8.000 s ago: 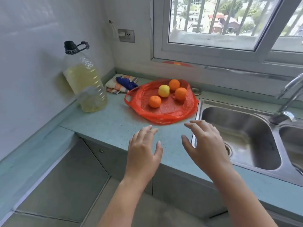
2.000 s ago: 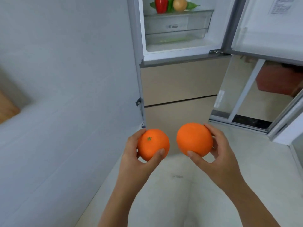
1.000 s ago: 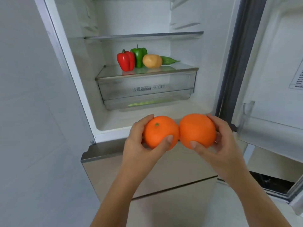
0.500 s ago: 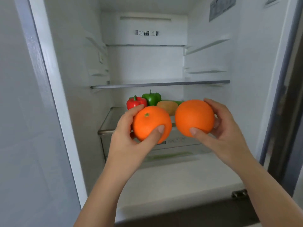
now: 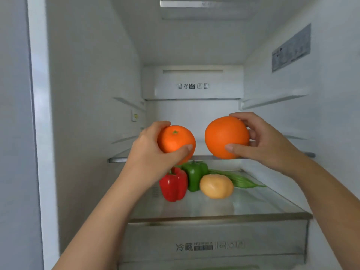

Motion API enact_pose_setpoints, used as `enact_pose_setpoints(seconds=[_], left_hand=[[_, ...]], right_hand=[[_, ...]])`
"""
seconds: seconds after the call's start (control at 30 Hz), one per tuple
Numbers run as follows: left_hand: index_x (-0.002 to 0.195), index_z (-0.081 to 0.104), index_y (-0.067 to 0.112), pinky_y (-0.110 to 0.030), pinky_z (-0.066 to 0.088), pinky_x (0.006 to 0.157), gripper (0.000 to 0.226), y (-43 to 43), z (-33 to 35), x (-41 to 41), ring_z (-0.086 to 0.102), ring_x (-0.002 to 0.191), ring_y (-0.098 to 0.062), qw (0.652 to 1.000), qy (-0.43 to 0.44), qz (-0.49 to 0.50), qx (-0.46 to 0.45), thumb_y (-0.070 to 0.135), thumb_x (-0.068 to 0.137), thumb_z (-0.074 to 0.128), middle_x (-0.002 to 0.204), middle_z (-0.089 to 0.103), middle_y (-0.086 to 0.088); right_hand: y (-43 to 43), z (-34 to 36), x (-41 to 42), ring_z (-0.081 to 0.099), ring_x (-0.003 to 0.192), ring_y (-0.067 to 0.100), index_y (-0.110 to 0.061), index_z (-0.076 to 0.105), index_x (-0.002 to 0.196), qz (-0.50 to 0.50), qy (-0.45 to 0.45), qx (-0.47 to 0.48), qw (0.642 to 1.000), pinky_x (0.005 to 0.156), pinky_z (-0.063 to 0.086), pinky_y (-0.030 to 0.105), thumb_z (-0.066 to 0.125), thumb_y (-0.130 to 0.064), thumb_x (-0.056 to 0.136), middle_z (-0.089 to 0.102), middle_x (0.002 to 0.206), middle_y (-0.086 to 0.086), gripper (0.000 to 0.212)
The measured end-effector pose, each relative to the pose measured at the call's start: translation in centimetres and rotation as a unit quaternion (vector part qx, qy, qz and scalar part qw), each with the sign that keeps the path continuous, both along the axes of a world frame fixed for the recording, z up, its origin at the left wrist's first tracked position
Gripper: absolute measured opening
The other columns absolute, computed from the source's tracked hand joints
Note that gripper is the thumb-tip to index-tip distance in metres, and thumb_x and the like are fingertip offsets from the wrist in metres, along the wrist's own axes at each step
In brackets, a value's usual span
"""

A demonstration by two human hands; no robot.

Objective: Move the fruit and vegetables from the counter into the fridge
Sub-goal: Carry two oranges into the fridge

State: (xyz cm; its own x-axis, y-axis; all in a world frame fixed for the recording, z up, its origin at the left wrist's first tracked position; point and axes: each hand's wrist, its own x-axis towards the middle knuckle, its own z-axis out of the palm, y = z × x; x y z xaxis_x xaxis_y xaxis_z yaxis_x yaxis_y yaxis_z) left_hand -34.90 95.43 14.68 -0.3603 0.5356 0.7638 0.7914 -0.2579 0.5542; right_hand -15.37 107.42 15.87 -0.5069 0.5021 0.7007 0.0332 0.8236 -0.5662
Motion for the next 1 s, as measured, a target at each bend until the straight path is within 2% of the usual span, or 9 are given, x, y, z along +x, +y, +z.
enact_pose_setpoints(seconds=[0.07,0.13,0.27,0.33,0.43,0.63,0.8,0.93,1.0], left_hand=[[0.117,0.052,0.028,-0.032,0.049,0.083,0.060,1.5,1.2,-0.9,0.056,0.097,-0.018,0.999,-0.034,-0.019,-0.009,0.038,0.065,0.080,0.110,0.052,0.002],[0.111,0.053,0.027,-0.026,0.050,0.075,0.050,3.1,2.3,-1.9,0.056,0.090,-0.013,0.996,-0.062,-0.048,-0.033,0.031,0.068,0.079,0.109,0.053,-0.001],[0.105,0.054,0.027,-0.028,0.051,0.081,0.052,5.7,4.3,-4.2,0.060,0.098,-0.018,0.974,-0.120,-0.140,-0.131,0.030,0.062,0.083,0.117,0.056,-0.010],[0.108,0.054,0.023,-0.027,0.053,0.079,0.050,6.7,5.0,-4.9,0.060,0.100,-0.020,0.960,-0.140,-0.175,-0.168,0.022,0.066,0.081,0.120,0.056,-0.012],[0.113,0.052,0.019,-0.029,0.051,0.081,0.047,8.6,5.7,-5.6,0.058,0.106,-0.023,0.953,-0.120,-0.172,-0.217,0.014,0.073,0.074,0.124,0.052,-0.011],[0.115,0.049,0.022,-0.039,0.047,0.094,0.047,11.7,6.4,-7.1,0.051,0.112,-0.026,0.948,-0.096,-0.141,-0.270,0.016,0.075,0.074,0.130,0.046,-0.011],[0.126,0.042,0.021,-0.035,0.052,0.084,0.057,12.8,5.5,-7.0,0.052,0.107,-0.026,0.954,-0.019,-0.076,-0.288,0.034,0.078,0.070,0.121,0.045,-0.006],[0.118,0.045,0.029,-0.029,0.051,0.074,0.052,12.2,5.4,-7.8,0.055,0.104,-0.023,0.946,-0.036,-0.103,-0.304,0.034,0.075,0.073,0.125,0.047,-0.007],[0.116,0.044,0.033,-0.026,0.048,0.070,0.059,12.0,5.3,-7.9,0.056,0.098,-0.020,0.943,-0.037,-0.114,-0.311,0.035,0.068,0.078,0.125,0.048,-0.007]], right_hand=[[2.0,1.6,-0.3,0.052,0.111,0.015,-0.046,0.044,0.109,0.013,-0.010,-0.003,1.000,0.081,0.047,0.027,0.074,-0.031,0.066,0.045,0.124,-0.009,0.055],[3.9,3.2,-0.8,0.052,0.112,0.016,-0.043,0.046,0.110,0.024,-0.027,-0.010,0.999,0.080,0.047,0.026,0.074,-0.023,0.071,0.046,0.127,-0.004,0.052],[6.9,5.1,-2.2,0.054,0.109,0.013,-0.036,0.049,0.114,0.076,-0.108,-0.071,0.989,0.080,0.050,0.028,0.074,-0.033,0.061,0.048,0.129,-0.003,0.059],[8.3,5.6,-2.9,0.050,0.113,0.015,-0.034,0.047,0.119,0.068,-0.160,-0.069,0.982,0.084,0.048,0.029,0.074,-0.027,0.068,0.045,0.131,-0.004,0.058],[10.3,6.2,-3.9,0.045,0.118,0.019,-0.031,0.044,0.124,0.047,-0.206,-0.053,0.976,0.088,0.045,0.029,0.073,-0.020,0.075,0.041,0.133,-0.001,0.058],[12.8,6.6,-5.2,0.040,0.119,0.019,-0.031,0.043,0.124,0.035,-0.235,-0.054,0.970,0.093,0.041,0.032,0.074,-0.015,0.074,0.037,0.135,0.002,0.061],[13.8,5.5,-6.3,0.045,0.118,0.018,-0.036,0.044,0.117,0.054,-0.217,-0.103,0.969,0.093,0.045,0.033,0.077,-0.020,0.073,0.040,0.135,-0.002,0.057],[14.2,5.4,-6.3,0.046,0.117,0.019,-0.035,0.043,0.118,0.048,-0.214,-0.110,0.969,0.095,0.045,0.035,0.070,-0.020,0.078,0.042,0.133,-0.001,0.051],[14.4,5.2,-6.0,0.046,0.117,0.020,-0.035,0.041,0.121,0.038,-0.217,-0.108,0.969,0.093,0.044,0.034,0.069,-0.022,0.080,0.042,0.133,0.002,0.051]])
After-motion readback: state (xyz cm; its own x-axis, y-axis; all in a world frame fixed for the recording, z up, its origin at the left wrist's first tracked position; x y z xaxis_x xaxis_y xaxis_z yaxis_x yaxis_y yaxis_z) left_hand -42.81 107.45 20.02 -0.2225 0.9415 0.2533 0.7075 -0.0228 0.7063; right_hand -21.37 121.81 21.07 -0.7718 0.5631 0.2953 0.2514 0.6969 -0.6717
